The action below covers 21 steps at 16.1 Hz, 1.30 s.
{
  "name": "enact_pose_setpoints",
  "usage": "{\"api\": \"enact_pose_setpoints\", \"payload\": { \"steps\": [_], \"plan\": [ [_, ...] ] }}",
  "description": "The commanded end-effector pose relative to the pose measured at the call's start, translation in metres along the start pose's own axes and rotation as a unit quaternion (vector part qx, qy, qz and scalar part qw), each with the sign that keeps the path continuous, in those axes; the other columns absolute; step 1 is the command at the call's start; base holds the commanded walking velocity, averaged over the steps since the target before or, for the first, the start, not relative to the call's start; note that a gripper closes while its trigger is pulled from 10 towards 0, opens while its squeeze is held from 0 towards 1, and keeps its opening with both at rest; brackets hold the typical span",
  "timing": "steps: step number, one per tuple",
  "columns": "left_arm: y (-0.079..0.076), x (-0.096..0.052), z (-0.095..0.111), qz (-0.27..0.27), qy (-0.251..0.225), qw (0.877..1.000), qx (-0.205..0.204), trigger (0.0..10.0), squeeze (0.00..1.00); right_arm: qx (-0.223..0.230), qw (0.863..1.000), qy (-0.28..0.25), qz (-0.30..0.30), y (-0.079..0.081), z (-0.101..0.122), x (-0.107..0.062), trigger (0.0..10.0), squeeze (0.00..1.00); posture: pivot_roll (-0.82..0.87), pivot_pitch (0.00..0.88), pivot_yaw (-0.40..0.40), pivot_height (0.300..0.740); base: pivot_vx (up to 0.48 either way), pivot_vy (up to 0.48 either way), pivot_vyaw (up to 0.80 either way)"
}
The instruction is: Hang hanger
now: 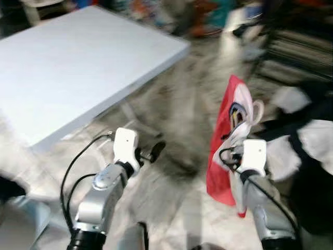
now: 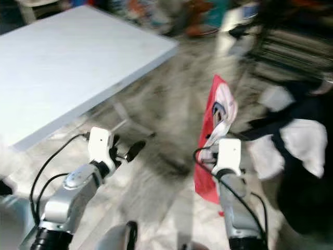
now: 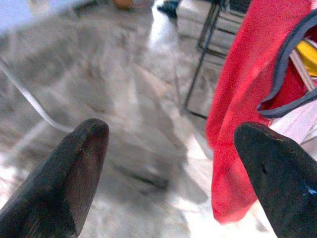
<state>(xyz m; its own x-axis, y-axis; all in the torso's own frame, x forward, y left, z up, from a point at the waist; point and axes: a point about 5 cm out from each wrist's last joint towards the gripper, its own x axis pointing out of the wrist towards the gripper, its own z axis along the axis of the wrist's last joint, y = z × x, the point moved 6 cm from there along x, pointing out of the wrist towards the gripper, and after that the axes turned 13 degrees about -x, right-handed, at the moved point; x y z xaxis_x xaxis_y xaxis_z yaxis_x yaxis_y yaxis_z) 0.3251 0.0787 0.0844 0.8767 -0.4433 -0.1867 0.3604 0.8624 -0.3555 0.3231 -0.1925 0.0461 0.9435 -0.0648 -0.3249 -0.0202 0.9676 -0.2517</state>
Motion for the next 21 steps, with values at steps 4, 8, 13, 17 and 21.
{"api": "enact_pose_setpoints", "payload": {
  "steps": [4, 8, 13, 17, 21],
  "plan": [
    [0.004, -0.001, 0.003, 0.010, 0.003, 1.000, 0.015, 10.0, 0.00, -0.005, 0.999, -0.035, 0.028, 0.012, 0.020, 0.002, 10.0, 0.00, 0.03, 0.089, -0.013, 0.740, 0.000, 0.000, 0.80],
    [0.004, -0.001, 0.003, 0.013, -0.005, 1.000, 0.019, 10.0, 0.00, 0.001, 0.998, -0.039, 0.042, 0.018, 0.021, 0.001, 10.0, 0.00, 0.03, 0.088, -0.008, 0.740, 0.000, 0.000, 0.80],
    [0.004, -0.001, 0.003, 0.013, -0.005, 1.000, 0.025, 10.0, 0.00, 0.000, 0.998, -0.045, 0.045, 0.018, 0.023, 0.000, 10.0, 0.00, 0.02, 0.079, -0.008, 0.740, 0.000, 0.000, 0.80],
    [0.003, -0.001, 0.002, 0.012, -0.005, 1.000, 0.027, 10.0, 0.00, -0.004, 0.998, -0.046, 0.050, 0.019, 0.023, 0.001, 10.0, 0.00, 0.02, 0.074, -0.012, 0.740, -0.271, 0.000, 0.77],
    [0.003, 0.001, 0.003, 0.011, -0.006, 1.000, 0.028, 10.0, 0.00, -0.003, 0.997, -0.048, 0.053, 0.020, 0.026, 0.003, 10.0, 0.00, 0.03, 0.082, -0.015, 0.740, -0.277, 0.000, 0.22]
  ]
}}
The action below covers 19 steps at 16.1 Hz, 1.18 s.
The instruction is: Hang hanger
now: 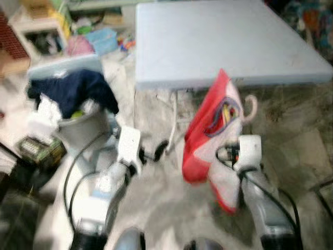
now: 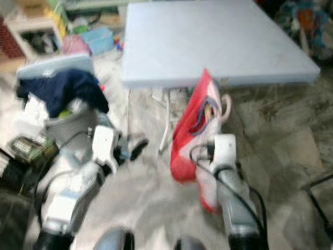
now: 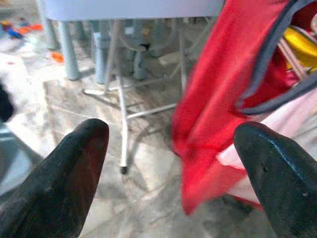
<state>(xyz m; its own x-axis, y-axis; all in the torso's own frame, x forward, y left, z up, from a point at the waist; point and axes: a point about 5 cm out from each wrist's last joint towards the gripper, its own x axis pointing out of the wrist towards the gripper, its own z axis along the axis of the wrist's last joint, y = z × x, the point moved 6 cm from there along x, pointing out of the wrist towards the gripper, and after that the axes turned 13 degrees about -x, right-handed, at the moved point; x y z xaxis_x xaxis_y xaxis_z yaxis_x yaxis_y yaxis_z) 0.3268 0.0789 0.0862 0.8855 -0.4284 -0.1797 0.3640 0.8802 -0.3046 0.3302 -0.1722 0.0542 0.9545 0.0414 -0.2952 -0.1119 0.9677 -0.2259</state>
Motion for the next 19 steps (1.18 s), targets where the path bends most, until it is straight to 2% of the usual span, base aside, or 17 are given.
{"api": "enact_pose_setpoints", "payload": {
  "steps": [1, 4, 10, 19],
  "plan": [
    [0.003, 0.000, 0.001, 0.004, 0.000, 1.000, 0.002, 10.0, 0.00, -0.001, 1.000, -0.020, 0.006, 0.003, 0.011, 0.001, 10.0, 0.00, 0.03, 0.082, -0.015, 0.740, -0.281, 0.000, 0.00],
    [0.004, 0.001, 0.002, 0.005, -0.001, 1.000, 0.001, 10.0, 0.00, 0.003, 1.000, -0.018, 0.007, 0.004, 0.011, 0.002, 10.0, 0.00, 0.02, 0.084, -0.012, 0.740, -0.281, 0.000, 0.00],
    [0.004, 0.001, 0.003, 0.007, -0.004, 1.000, -0.013, 10.0, 0.00, 0.003, 0.999, -0.022, 0.038, 0.015, 0.011, 0.000, 10.0, 0.00, 0.02, 0.085, -0.010, 0.740, 0.000, 0.000, 0.00],
    [0.007, 0.003, 0.001, 0.014, 0.003, 1.000, -0.012, 10.0, 0.00, 0.010, 0.997, -0.034, 0.064, 0.025, 0.016, -0.001, 10.0, 0.00, 0.02, 0.097, -0.007, 0.740, 0.000, 0.470, 0.00]
  ]
}}
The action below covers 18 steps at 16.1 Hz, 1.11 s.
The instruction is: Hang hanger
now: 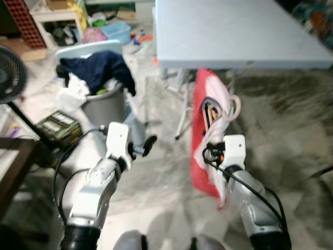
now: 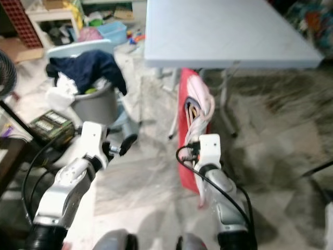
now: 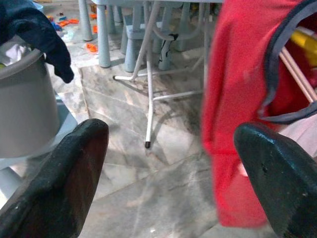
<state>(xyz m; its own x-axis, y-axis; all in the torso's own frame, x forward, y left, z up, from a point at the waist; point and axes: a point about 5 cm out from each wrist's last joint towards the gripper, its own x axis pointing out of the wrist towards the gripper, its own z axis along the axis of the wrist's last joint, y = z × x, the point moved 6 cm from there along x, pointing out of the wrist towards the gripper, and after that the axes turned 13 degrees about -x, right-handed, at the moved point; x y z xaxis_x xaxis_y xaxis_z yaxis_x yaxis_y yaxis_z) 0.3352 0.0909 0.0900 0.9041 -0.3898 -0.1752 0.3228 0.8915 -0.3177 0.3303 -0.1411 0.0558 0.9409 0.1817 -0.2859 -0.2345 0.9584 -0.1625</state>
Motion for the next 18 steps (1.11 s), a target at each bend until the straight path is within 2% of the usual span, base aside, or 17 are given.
{"api": "enact_pose_setpoints", "payload": {
  "steps": [1, 2, 5, 7, 8, 10, 12, 13, 15, 18],
  "plan": [
    [-0.006, 0.002, -0.006, -0.005, 0.008, 1.000, 0.005, 10.0, 0.00, -0.005, 1.000, -0.016, 0.005, -0.002, 0.008, -0.002, 10.0, 0.00, 0.02, 0.097, -0.005, 0.740, 0.000, 0.480, 0.00],
    [-0.007, 0.002, -0.005, -0.007, 0.004, 1.000, 0.008, 10.0, 0.00, -0.006, 1.000, -0.017, 0.009, 0.000, 0.008, -0.002, 10.0, 0.00, 0.02, 0.097, -0.005, 0.740, 0.000, 0.480, 0.00],
    [-0.001, 0.004, -0.001, 0.000, 0.002, 1.000, 0.014, 10.0, 0.00, -0.030, 0.999, -0.023, 0.039, 0.006, 0.012, 0.000, 10.0, 0.00, 0.02, 0.094, -0.007, 0.740, 0.000, 0.000, 0.00],
    [0.005, 0.004, -0.001, 0.004, 0.003, 1.000, 0.029, 10.0, 0.00, -0.038, 0.995, -0.036, 0.085, 0.014, 0.017, -0.002, 10.0, 0.00, 0.02, 0.094, -0.007, 0.740, 0.000, 0.000, 0.00],
    [0.010, 0.005, -0.004, 0.004, 0.013, 0.999, 0.049, 10.0, 0.00, -0.051, 0.989, -0.047, 0.128, 0.022, 0.022, -0.007, 10.0, 0.00, 0.02, 0.093, -0.007, 0.740, 0.000, 0.000, 0.00],
    [0.010, 0.008, -0.004, -0.012, 0.021, 0.997, 0.071, 10.0, 0.00, -0.054, 0.980, -0.061, 0.183, 0.029, 0.030, -0.015, 10.0, 0.00, 0.01, 0.091, -0.006, 0.740, 0.000, 0.000, 0.00],
    [0.006, 0.020, 0.001, -0.031, 0.015, 0.993, 0.109, 10.0, 0.00, -0.098, 0.960, -0.047, 0.256, 0.037, 0.025, -0.031, 10.0, 0.00, 0.00, 0.084, -0.002, 0.740, 0.000, 0.000, 0.00],
    [0.005, 0.022, 0.001, -0.032, 0.014, 0.993, 0.110, 10.0, 0.00, -0.101, 0.959, -0.045, 0.261, 0.037, 0.024, -0.032, 10.0, 0.00, 0.00, 0.084, -0.002, 0.740, 0.000, 0.000, 0.00],
    [-0.006, 0.037, 0.005, -0.050, 0.009, 0.991, 0.121, 10.0, 0.00, -0.110, 0.946, -0.046, 0.302, 0.044, 0.024, -0.043, 10.0, 0.00, -0.02, 0.080, 0.002, 0.740, 0.000, 0.000, 0.00],
    [-0.030, 0.056, 0.012, -0.086, -0.003, 0.986, 0.145, 10.0, 0.00, -0.123, 0.943, -0.045, 0.307, 0.039, 0.028, -0.046, 10.0, 0.00, -0.04, 0.080, 0.013, 0.740, 0.000, 0.000, 0.00]
  ]
}}
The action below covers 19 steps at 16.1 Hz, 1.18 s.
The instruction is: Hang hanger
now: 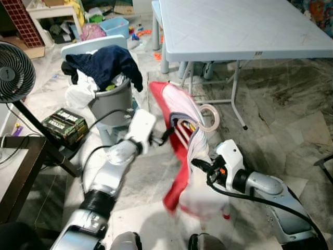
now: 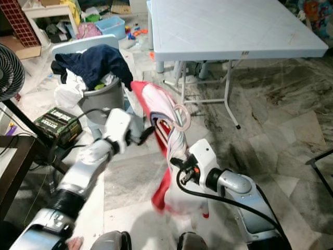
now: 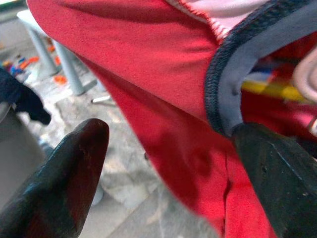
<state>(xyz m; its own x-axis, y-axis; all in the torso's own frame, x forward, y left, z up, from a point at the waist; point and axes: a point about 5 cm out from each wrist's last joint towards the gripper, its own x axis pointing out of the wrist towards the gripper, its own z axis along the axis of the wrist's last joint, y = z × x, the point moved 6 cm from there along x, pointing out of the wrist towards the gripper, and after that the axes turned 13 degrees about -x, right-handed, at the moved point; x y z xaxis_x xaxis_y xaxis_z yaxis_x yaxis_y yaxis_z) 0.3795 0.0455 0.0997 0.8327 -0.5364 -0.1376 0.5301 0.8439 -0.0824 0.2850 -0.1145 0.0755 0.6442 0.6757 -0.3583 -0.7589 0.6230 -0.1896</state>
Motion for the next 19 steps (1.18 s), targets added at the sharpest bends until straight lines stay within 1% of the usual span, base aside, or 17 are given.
{"api": "enact_pose_setpoints", "payload": {
  "steps": [1, 2, 3, 4, 5, 6, 7, 8, 9, 11, 12, 13, 14, 15, 17, 18, 19],
  "plan": [
    [-0.002, 0.003, 0.003, -0.005, -0.004, 1.000, 0.011, 10.0, 0.00, -0.018, 0.999, -0.024, 0.020, 0.004, 0.016, -0.001, 10.0, 0.00, -0.04, 0.080, 0.013, 0.740, 0.000, 0.000, 0.00],
    [-0.005, 0.009, 0.005, -0.010, -0.007, 1.000, 0.021, 10.0, 0.00, -0.018, 0.998, -0.029, 0.055, 0.015, 0.020, -0.006, 10.0, 0.00, -0.04, 0.079, 0.016, 0.740, 0.000, 0.000, 0.00],
    [-0.004, 0.009, 0.005, -0.010, -0.007, 1.000, 0.024, 10.0, 0.00, -0.019, 0.998, -0.030, 0.061, 0.017, 0.021, -0.007, 10.0, 0.00, -0.04, 0.079, 0.016, 0.740, 0.000, 0.000, 0.00],
    [0.001, 0.010, 0.005, -0.003, -0.009, 1.000, 0.026, 10.0, 0.00, -0.022, 0.996, -0.028, 0.084, 0.024, 0.021, -0.012, 10.0, 0.00, -0.04, 0.076, 0.016, 0.740, 0.000, 0.000, 0.00],
    [0.009, 0.009, 0.005, 0.008, -0.011, 1.000, 0.028, 10.0, 0.00, -0.024, 0.994, -0.021, 0.101, 0.029, 0.019, -0.017, 10.0, 0.00, -0.04, 0.077, 0.014, 0.740, 0.000, 0.000, 0.00],
    [0.015, 0.009, 0.005, 0.017, -0.010, 0.999, 0.029, 10.0, 0.00, -0.027, 0.994, -0.014, 0.108, 0.029, 0.016, -0.020, 10.0, 0.00, -0.03, 0.075, 0.011, 0.740, 0.000, 0.000, 0.00],
    [0.024, 0.007, 0.005, 0.031, -0.011, 0.999, 0.031, 10.0, 0.00, -0.029, 0.993, -0.001, 0.112, 0.028, 0.011, -0.023, 10.0, 0.00, -0.03, 0.074, 0.009, 0.740, 0.000, 0.000, 0.00],
    [0.035, 0.005, 0.006, 0.049, -0.012, 0.998, 0.030, 10.0, 0.00, -0.027, 0.991, 0.008, 0.130, 0.030, 0.009, -0.028, 10.0, 0.00, -0.03, 0.074, 0.009, 0.740, 0.000, 0.000, 0.00],
    [0.045, 0.004, 0.006, 0.066, -0.012, 0.997, 0.035, 10.0, 0.00, -0.037, 0.990, 0.022, 0.134, 0.028, 0.005, -0.033, 10.0, 0.00, -0.03, 0.068, 0.003, 0.740, 0.000, 0.000, 0.00],
    [0.049, 0.003, 0.007, 0.070, -0.013, 0.997, 0.034, 10.0, 0.00, -0.043, 0.990, 0.038, 0.129, 0.023, 0.000, -0.035, 10.0, 0.00, -0.03, 0.067, 0.002, 0.740, 0.000, 0.000, 0.00],
    [0.054, 0.001, 0.006, 0.075, -0.011, 0.996, 0.039, 10.0, 0.00, -0.053, 0.988, 0.068, 0.127, 0.018, -0.013, -0.042, 10.0, 0.00, -0.03, 0.066, 0.001, 0.740, 0.000, 0.000, 0.00],
    [0.056, 0.000, 0.005, 0.078, -0.010, 0.996, 0.041, 10.0, 0.00, -0.065, 0.986, 0.085, 0.125, 0.013, -0.020, -0.046, 10.0, 0.00, -0.03, 0.065, 0.001, 0.740, 0.000, 0.000, 0.00],
    [0.063, -0.004, 0.003, 0.085, -0.005, 0.995, 0.048, 10.0, 0.00, -0.080, 0.985, 0.111, 0.102, -0.001, -0.030, -0.053, 10.0, 0.00, -0.03, 0.065, 0.001, 0.740, 0.000, 0.000, 0.00],
    [0.069, -0.007, 0.001, 0.091, -0.002, 0.995, 0.050, 10.0, 0.00, -0.078, 0.985, 0.113, 0.106, -0.003, -0.030, -0.057, 10.0, 0.00, -0.03, 0.065, 0.001, 0.740, 0.000, 0.000, 0.00],
    [0.079, -0.013, -0.001, 0.103, 0.002, 0.993, 0.053, 10.0, 0.00, -0.090, 0.980, 0.137, 0.111, -0.008, -0.039, -0.067, 10.0, 0.00, -0.03, 0.065, 0.001, 0.740, 0.000, 0.000, 0.00],
    [0.088, -0.018, -0.001, 0.114, 0.004, 0.992, 0.057, 10.0, 0.00, -0.108, 0.972, 0.168, 0.127, -0.011, -0.051, -0.080, 10.0, 0.00, -0.03, 0.065, 0.001, 0.740, 0.000, 0.000, 0.00],
    [0.093, -0.020, 0.000, 0.120, 0.004, 0.991, 0.058, 10.0, 0.00, -0.111, 0.969, 0.174, 0.135, -0.013, -0.053, -0.087, 10.0, 0.00, -0.03, 0.065, 0.001, 0.740, 0.000, 0.000, 0.00]
  ]
}}
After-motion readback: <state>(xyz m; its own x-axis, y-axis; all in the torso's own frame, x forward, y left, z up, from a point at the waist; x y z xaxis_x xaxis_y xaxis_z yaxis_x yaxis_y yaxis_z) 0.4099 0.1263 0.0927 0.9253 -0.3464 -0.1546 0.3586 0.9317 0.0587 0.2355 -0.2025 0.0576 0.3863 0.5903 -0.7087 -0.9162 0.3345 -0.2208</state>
